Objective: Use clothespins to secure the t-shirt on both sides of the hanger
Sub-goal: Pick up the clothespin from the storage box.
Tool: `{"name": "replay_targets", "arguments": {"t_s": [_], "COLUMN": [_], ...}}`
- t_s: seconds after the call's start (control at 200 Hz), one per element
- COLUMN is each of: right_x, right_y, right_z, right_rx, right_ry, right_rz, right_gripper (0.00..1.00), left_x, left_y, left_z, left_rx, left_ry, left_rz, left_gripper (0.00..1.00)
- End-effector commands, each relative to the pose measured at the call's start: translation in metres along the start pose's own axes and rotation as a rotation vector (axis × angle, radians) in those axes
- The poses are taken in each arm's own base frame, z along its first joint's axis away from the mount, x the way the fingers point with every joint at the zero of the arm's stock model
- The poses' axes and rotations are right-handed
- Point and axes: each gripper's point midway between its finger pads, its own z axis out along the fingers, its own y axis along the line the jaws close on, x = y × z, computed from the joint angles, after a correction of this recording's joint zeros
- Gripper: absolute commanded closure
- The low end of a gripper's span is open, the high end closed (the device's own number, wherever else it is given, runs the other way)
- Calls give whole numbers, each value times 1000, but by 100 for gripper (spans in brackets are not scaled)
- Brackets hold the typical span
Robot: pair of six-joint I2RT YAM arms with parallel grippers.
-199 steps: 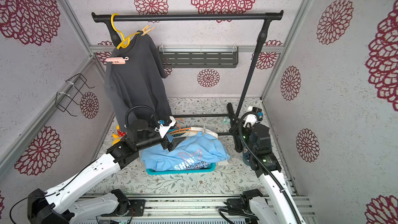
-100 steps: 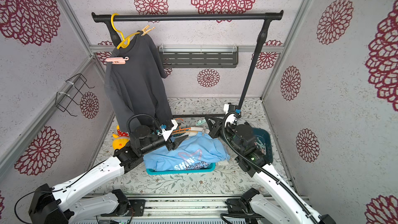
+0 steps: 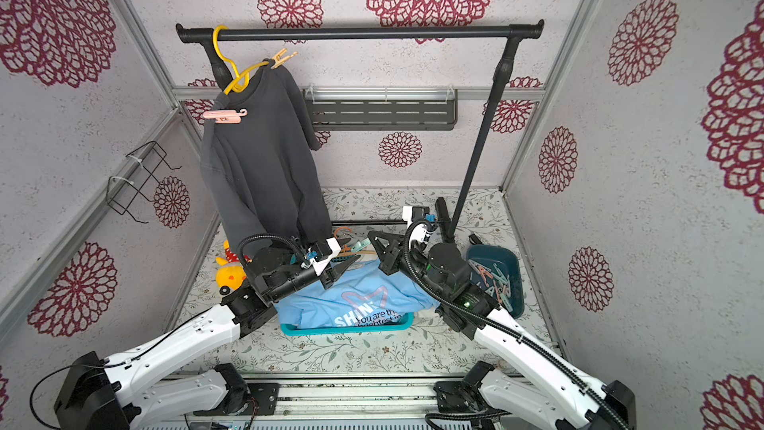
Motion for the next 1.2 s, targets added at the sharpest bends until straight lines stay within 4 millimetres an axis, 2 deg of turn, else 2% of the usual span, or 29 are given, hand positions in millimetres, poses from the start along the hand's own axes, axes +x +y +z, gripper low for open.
{"name": "replay_targets", "arguments": {"t_s": [0.0, 0.12, 0.25, 0.4, 0.615, 0.725, 0.786, 0.926, 1.016, 1.126, 1.196], "right_x": [-27, -29, -32, -29, -26, -28, -27, -26, -18, -10, -4], "right_y": [24, 27, 30, 27, 16, 2, -10, -40, -40, -28, -11], "right_z": [-4, -7, -8, -10, -9, -10, -13, -23, -21, -14, -10], "right_rx": [-62, -85, -97, -87, -44, 55, 137, 327, 325, 237, 120], "right_ry": [-94, -113, -121, -122, -130, -125, -106, -59, 10, 41, 33], "right_rz": [8, 23, 29, 38, 18, -64, -137, -248, -311, -328, -307], "right_gripper": [100, 100, 100, 100, 100, 62, 48, 30, 25, 20, 14], "left_x": [-18, -17, -19, -28, -25, -6, 10, 42, 54, 44, 31], "left_y": [-1, -4, -5, -5, -2, 8, 17, 38, 44, 48, 45], "left_z": [-5, -8, -10, -14, -19, -23, -26, -40, -50, -53, -52], "left_rx": [1, 11, 12, 15, -4, -67, -117, -218, -228, -238, -220], "left_ry": [-63, -67, -71, -91, -56, 47, 147, 398, 514, 501, 439], "left_rz": [42, 63, 64, 65, 45, 31, 32, 65, 141, 188, 187], "left_gripper": [61, 71, 75, 91, 97, 98, 99, 100, 100, 100, 100]}}
